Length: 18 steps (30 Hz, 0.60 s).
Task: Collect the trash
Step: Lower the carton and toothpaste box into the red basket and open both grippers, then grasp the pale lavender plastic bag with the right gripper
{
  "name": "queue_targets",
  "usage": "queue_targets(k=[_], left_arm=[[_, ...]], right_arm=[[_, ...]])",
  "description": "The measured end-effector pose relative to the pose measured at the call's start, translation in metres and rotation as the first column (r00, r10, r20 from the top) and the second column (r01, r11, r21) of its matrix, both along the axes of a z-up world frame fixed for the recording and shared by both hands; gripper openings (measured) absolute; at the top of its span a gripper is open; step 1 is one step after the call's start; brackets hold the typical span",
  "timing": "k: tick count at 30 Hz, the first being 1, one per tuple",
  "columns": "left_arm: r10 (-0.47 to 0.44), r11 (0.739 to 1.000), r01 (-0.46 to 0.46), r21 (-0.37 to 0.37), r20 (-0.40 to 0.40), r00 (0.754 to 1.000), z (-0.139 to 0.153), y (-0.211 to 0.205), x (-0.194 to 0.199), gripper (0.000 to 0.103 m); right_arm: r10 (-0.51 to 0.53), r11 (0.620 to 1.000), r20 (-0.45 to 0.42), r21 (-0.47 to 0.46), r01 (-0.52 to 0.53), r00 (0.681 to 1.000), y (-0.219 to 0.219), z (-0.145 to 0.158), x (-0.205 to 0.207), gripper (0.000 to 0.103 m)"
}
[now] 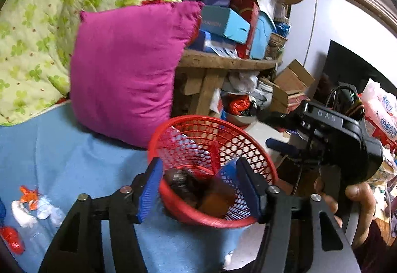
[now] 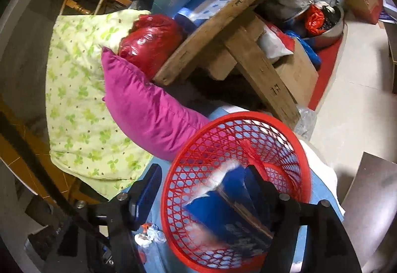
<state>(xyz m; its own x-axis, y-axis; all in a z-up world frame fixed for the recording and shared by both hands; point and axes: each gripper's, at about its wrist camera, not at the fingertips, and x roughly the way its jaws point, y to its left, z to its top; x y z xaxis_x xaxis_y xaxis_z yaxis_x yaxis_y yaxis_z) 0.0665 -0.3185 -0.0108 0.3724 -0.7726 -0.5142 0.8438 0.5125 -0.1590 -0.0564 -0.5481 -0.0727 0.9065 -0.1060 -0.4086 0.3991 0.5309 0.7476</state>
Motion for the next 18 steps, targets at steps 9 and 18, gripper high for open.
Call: queue_targets(k=[9, 18], left_arm=[[0.193, 0.98, -0.195, 0.034, 0.059, 0.979, -0.035, 0.125, 0.023, 0.067], [0.566, 0.822, -0.565, 0.07, 0.015, 0.824, -0.091, 0.292, 0.087, 0.067]], right_arm=[[0.131, 0.964, 0.189, -0.253, -0.081, 0.973, 0.079, 0.053, 0.015, 0.075], [0.445, 0.852, 0.147, -0.374, -0.367, 0.884, 0.197, 0.055, 0.104, 0.078]])
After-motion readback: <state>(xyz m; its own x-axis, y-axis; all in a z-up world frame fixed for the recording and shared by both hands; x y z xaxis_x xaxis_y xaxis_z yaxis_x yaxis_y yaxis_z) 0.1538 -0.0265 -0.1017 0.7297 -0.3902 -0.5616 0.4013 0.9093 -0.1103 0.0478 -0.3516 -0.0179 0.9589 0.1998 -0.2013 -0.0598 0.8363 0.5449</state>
